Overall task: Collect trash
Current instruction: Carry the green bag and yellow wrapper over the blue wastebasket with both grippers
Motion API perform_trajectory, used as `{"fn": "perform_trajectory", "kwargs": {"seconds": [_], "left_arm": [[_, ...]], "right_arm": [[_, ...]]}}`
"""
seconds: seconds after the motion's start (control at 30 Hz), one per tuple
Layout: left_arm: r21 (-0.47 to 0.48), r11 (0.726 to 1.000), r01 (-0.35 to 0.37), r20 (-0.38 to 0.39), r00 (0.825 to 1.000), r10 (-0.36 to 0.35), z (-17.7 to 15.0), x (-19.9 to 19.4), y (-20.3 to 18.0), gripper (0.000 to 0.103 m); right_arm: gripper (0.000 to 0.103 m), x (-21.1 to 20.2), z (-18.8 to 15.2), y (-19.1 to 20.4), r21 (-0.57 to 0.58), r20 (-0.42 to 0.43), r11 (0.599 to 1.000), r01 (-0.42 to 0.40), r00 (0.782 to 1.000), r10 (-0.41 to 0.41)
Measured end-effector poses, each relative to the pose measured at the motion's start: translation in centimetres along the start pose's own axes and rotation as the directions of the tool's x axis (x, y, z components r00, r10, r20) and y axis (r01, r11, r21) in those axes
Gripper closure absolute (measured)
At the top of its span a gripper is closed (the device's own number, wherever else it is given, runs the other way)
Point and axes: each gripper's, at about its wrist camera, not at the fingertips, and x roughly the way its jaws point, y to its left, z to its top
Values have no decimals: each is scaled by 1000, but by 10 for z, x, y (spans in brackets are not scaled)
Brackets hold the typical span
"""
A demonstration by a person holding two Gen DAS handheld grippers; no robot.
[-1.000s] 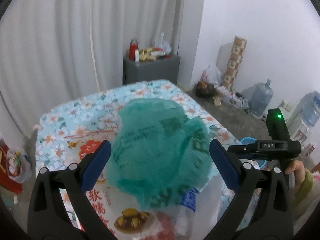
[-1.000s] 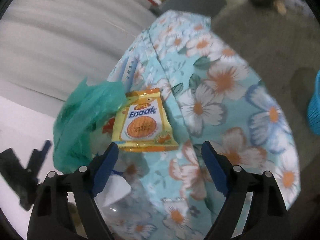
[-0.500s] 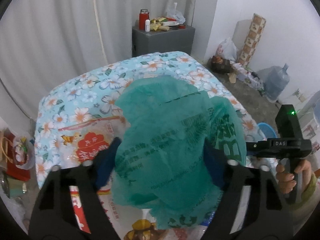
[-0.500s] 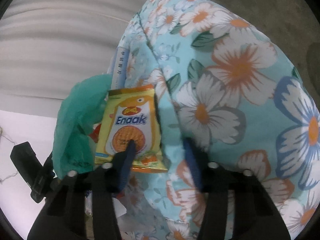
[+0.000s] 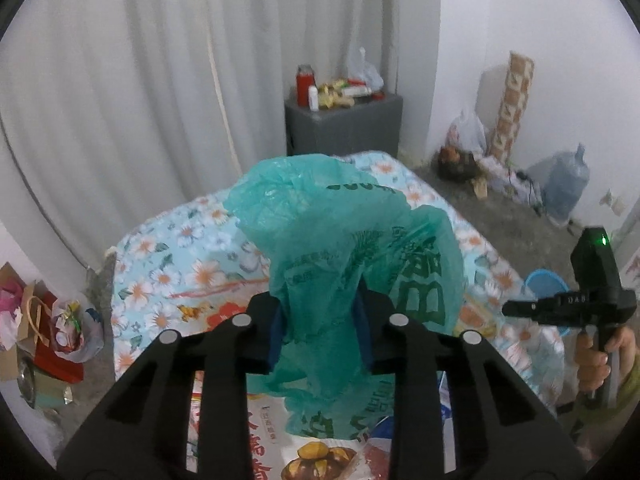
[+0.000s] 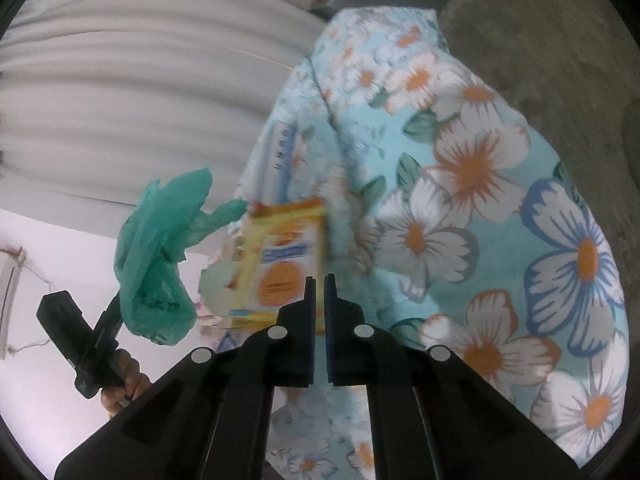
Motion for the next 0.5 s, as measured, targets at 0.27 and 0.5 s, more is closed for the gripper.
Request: {"fn": "perform_trajectory", "kwargs": {"seconds": [0.27, 0.5], "left_arm": [[-53, 999, -12, 83, 996, 16, 7, -35, 7, 81], [-72, 997, -9, 76, 997, 14, 2, -38, 10, 82]], "right_arm": [[88, -20, -28, 47, -269, 33, 956, 114, 993, -109], [52, 15, -87, 89, -718, 340, 465, 518, 844, -415]]}}
